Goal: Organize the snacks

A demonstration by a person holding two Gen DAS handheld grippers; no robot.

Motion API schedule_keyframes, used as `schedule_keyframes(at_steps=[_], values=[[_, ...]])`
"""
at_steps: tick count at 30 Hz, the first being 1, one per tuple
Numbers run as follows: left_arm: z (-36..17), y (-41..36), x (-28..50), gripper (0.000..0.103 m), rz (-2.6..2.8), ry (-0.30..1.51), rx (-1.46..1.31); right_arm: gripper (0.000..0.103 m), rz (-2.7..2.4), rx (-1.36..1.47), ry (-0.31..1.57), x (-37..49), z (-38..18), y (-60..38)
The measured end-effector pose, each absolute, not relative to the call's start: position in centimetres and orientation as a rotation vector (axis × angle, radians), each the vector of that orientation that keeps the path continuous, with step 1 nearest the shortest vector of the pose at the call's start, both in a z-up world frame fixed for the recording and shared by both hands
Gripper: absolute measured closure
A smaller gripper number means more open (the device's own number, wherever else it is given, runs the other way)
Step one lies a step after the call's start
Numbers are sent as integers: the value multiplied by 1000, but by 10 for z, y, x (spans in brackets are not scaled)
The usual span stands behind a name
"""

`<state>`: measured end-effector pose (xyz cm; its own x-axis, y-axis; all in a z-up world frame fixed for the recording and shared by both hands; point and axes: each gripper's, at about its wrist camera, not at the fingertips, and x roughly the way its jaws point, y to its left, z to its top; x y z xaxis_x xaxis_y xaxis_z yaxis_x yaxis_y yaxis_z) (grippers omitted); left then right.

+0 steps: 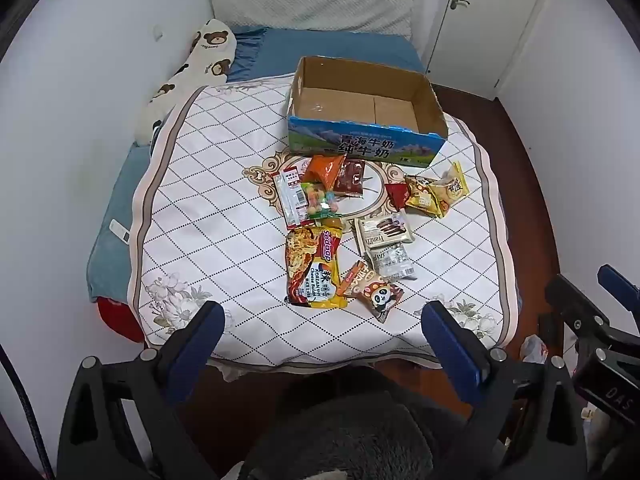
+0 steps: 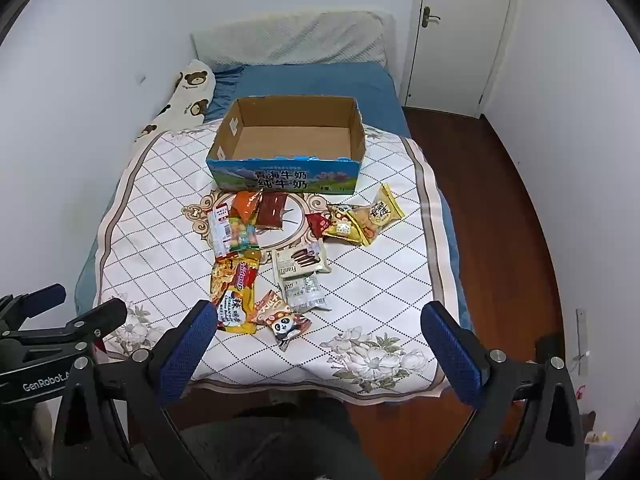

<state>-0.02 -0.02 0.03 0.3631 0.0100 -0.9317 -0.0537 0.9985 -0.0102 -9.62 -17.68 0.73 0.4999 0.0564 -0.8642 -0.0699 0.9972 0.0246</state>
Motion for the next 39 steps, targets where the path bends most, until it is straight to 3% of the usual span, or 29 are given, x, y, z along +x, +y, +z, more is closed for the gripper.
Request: schedule_keyframes(at_steps=[39], values=[[3,0,-3,2,29,1203,-37,0,58,30,1079,-100,2,-181]])
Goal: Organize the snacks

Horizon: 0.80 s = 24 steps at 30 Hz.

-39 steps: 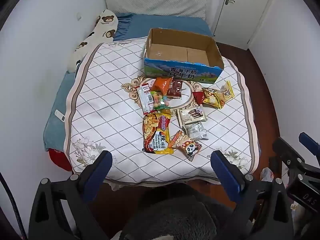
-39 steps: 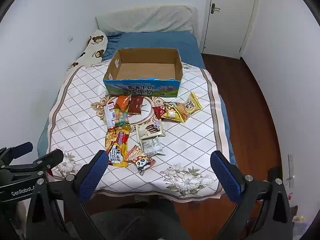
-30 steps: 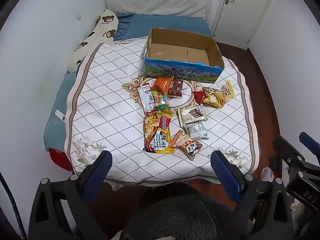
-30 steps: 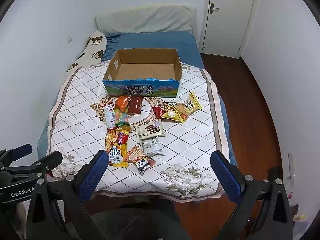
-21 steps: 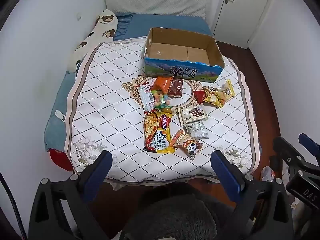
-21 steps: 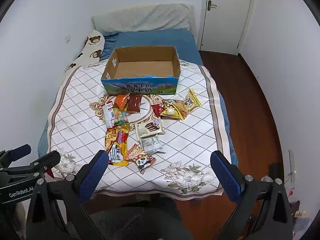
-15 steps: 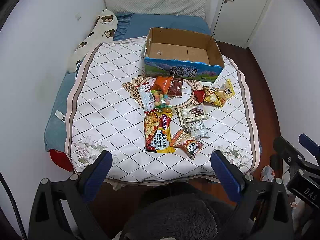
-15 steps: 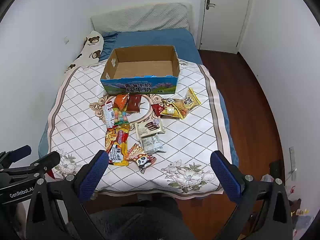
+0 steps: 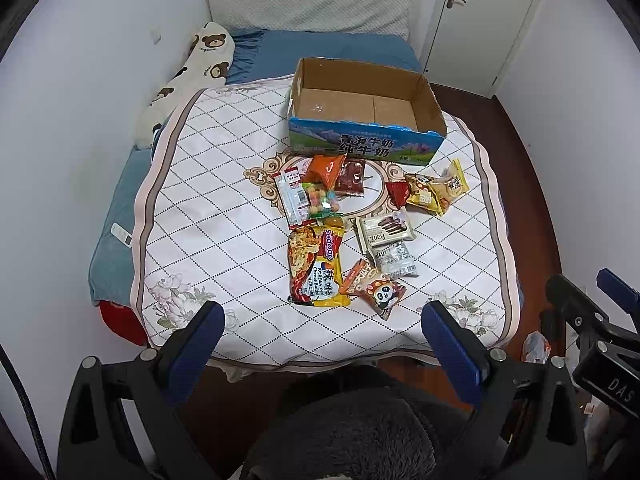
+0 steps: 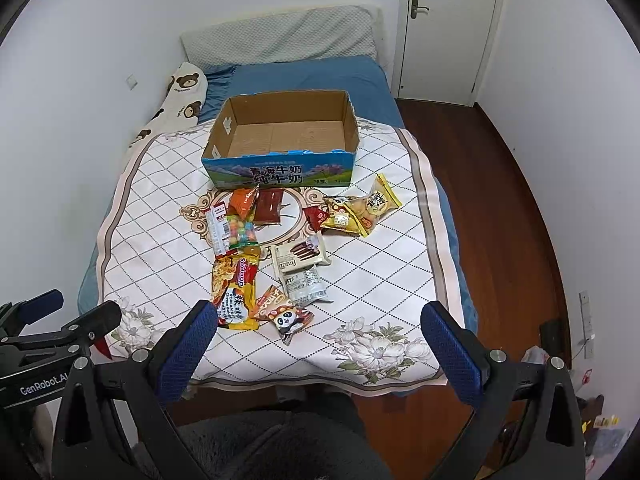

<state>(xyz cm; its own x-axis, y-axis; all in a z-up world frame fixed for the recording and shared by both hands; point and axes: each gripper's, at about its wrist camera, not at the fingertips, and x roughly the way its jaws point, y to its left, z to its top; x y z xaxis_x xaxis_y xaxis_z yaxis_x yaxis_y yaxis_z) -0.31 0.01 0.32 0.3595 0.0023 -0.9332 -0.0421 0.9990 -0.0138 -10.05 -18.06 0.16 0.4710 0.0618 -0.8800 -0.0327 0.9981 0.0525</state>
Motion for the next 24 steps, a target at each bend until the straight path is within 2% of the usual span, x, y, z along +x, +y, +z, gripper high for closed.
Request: schedule_keyframes(at_steps=[24], values=[[6,3,-5,2,29,1185,-39,0,63,41,1071,-104,8,-181]])
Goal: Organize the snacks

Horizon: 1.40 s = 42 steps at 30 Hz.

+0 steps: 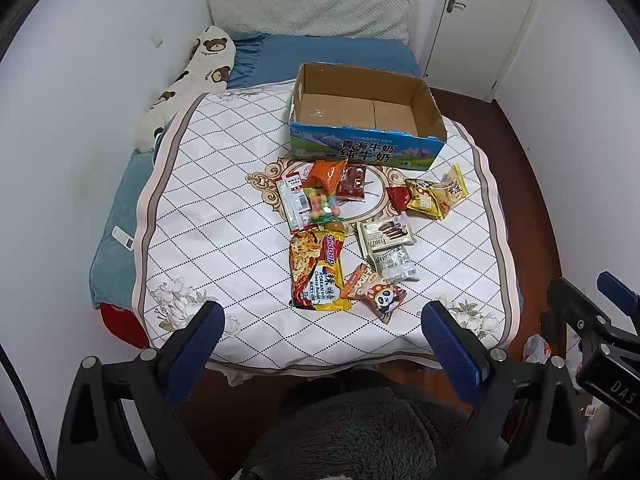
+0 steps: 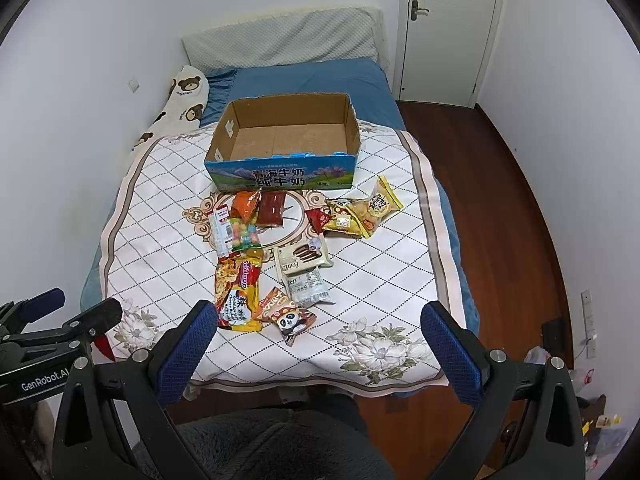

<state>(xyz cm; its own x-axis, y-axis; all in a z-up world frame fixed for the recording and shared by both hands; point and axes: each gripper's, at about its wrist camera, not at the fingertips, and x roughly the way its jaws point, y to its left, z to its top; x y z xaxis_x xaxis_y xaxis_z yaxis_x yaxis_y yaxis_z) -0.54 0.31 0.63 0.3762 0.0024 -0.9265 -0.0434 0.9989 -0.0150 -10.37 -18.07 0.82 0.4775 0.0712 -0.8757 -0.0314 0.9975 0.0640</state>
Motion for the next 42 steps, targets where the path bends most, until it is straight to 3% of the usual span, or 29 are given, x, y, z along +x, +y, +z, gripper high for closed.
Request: schedule_keyframes(at_steps=[34,42], values=[[7,0,-3,2,30,1179,-41,0,61,52,1072,-99,8,-186],[-43,21,33,2,130,1204,-32,0,59,72,1125,-71,-40,-183]])
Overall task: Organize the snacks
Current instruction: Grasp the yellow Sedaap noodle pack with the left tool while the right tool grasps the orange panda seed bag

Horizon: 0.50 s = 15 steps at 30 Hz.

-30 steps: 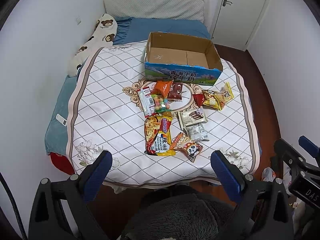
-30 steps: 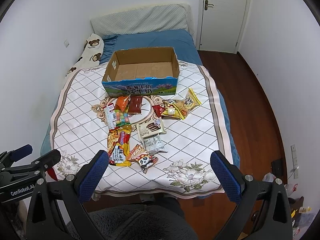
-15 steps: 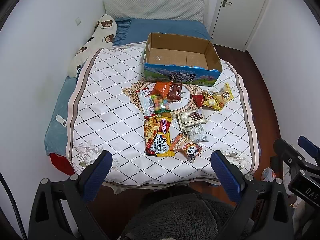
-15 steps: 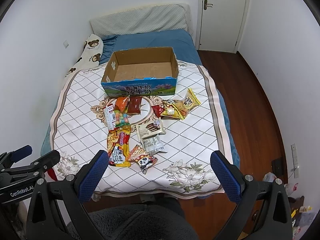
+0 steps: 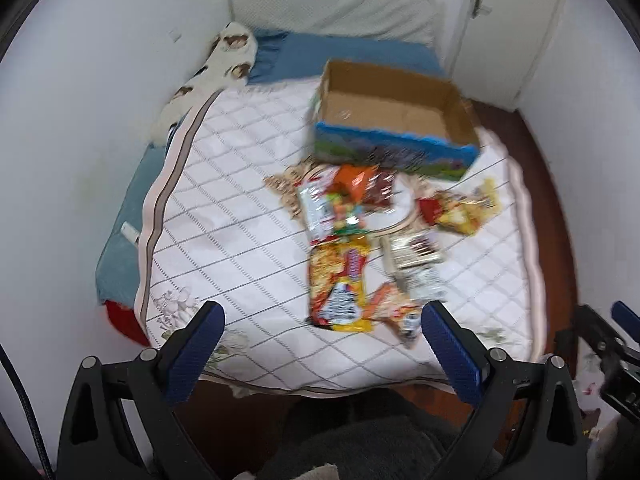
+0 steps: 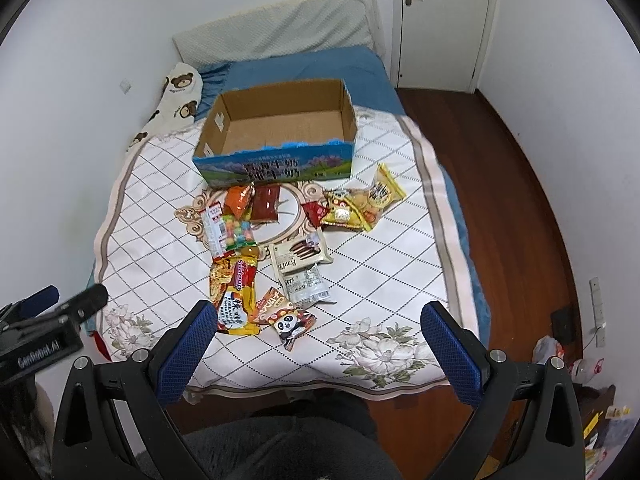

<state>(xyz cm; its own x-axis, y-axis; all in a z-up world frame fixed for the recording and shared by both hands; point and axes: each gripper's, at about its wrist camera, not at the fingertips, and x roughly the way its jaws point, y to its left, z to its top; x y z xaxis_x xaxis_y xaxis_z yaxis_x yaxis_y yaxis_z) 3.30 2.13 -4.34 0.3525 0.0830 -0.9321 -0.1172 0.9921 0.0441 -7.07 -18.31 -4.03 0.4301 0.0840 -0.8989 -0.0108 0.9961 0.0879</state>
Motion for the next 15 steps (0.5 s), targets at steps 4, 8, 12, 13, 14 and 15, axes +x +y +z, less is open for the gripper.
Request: schedule_keyframes(at_steps=[4,8,12,13,14,15], values=[[-100,32,59,2,149,1295,-16,0,100,78,1205,-40,-104,-176],[-171,36,88,2,127,1443,-1,3,209,51,1314,-13,-179,-159],[-244,29,119,2,72,1585,33,14,323,-2,1447,8,-253,-133],[-261,24,127,2,58,1610,51,19,342,-23,1464,12,-268,-126],[-277,20,134,2,41,1633,74,21,353,-49,1479,15,-281,-122],[-293,15,141,2,23,1659,94,23,362,-72,1496,18,-294,-117]])
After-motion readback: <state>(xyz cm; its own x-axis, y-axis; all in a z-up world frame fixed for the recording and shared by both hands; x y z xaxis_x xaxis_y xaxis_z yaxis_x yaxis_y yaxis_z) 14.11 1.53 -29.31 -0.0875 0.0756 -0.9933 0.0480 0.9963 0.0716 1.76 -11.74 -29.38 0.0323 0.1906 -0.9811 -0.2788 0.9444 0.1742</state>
